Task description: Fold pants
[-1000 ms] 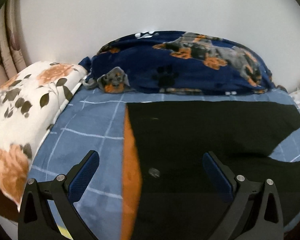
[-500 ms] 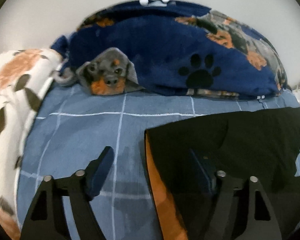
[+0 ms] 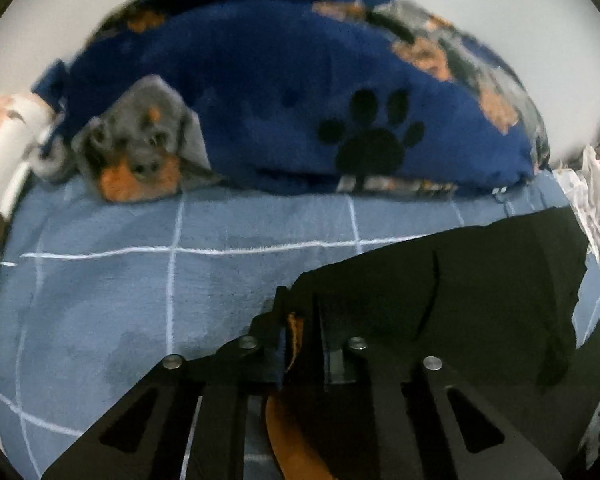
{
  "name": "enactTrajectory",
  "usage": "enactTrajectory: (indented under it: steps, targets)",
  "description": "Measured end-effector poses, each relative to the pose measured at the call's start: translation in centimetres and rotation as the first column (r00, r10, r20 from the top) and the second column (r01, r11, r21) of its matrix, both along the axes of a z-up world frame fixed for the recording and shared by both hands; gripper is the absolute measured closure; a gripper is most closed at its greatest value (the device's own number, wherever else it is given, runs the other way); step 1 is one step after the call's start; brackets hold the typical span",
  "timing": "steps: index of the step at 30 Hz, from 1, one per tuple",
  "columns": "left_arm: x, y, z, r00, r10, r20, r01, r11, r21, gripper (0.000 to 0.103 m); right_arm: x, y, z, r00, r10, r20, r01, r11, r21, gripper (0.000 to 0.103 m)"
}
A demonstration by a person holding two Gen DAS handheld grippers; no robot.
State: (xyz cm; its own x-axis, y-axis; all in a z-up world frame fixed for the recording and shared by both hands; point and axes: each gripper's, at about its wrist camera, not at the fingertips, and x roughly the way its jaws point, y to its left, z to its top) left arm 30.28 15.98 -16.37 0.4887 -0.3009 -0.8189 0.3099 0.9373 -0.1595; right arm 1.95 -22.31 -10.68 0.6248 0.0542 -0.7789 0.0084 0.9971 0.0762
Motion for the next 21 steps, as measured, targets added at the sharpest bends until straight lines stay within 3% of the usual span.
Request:
enactTrajectory:
  steps: [4,7,11,13,17,21]
  targets:
    - [-3.4,-0.4,3.4,0.995,0.0,0.096,0.002,1.0,-0.025,0.093,0.8,-1.0,0.5,1.0,-0.006,-0.007,0.007,0.995,0.1,0.0]
    - [-7.7,-0.9,6.8,0.984,-0.009,0.179,0.024,0.996,-0.084,0.092,1.8,-2.5,1.4,1.0,-0.022,-0.005,0.022,0.969,0.247,0.0]
    - [-13.7,-2.6,10.3,0.963,-0.05,0.264,0.081,0.991,-0.106,0.092,4.4,-5.1,1.5,0.998,-0.048,-0.042,0.063,0.861,0.505,0.0]
    - [-17.2,-3.1,11.4,0.958,-0.067,0.278,0.105,0.986,-0.126,0.092,5.9,-6.7,0.9,0.995,-0.07,-0.074,0.101,0.765,0.636,0.0]
    - [-22.6,-3.7,11.7,0.958,-0.081,0.276,0.129,0.979,-0.16,0.092,8.7,-8.5,-0.3,0.989,-0.092,-0.119,0.15,0.597,0.788,0.0]
    - [-26.6,-4.3,10.6,0.966,-0.094,0.242,0.138,0.975,-0.173,0.092,11.4,-8.3,-1.4,0.984,-0.076,-0.161,0.176,0.545,0.82,0.0]
